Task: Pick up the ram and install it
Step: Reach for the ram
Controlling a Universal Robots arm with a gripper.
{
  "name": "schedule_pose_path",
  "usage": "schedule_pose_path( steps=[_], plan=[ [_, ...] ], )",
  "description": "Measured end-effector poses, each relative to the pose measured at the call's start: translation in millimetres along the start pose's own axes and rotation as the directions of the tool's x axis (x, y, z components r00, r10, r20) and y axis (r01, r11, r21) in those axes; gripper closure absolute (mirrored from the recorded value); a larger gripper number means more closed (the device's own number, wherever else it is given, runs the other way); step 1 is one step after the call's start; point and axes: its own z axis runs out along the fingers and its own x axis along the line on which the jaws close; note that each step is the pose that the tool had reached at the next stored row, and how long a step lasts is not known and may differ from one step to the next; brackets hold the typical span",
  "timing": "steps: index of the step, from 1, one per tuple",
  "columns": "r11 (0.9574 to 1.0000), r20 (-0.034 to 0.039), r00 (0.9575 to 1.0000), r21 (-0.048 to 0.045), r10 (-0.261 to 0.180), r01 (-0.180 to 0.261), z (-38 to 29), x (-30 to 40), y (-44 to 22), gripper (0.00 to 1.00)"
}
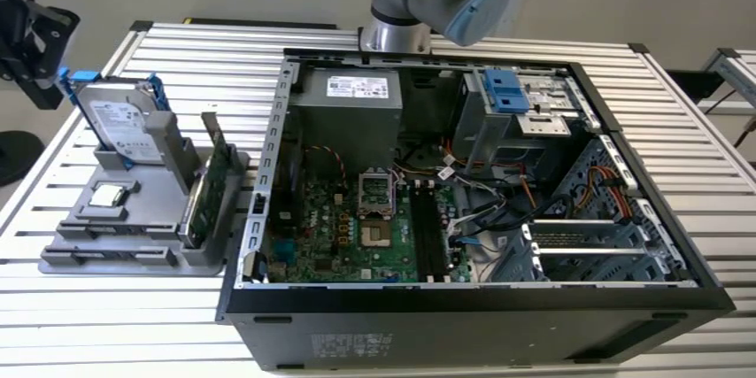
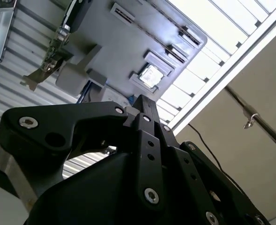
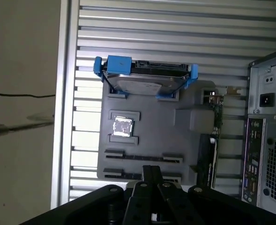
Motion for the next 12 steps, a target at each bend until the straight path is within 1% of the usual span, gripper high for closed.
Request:
schedule_pose_path(
  steps=[12],
  plan=[
    [0.9998,-0.001,0.9998,-0.0002,-0.017,0.017,-0.1,0.6,-12.9,1.0]
  ],
)
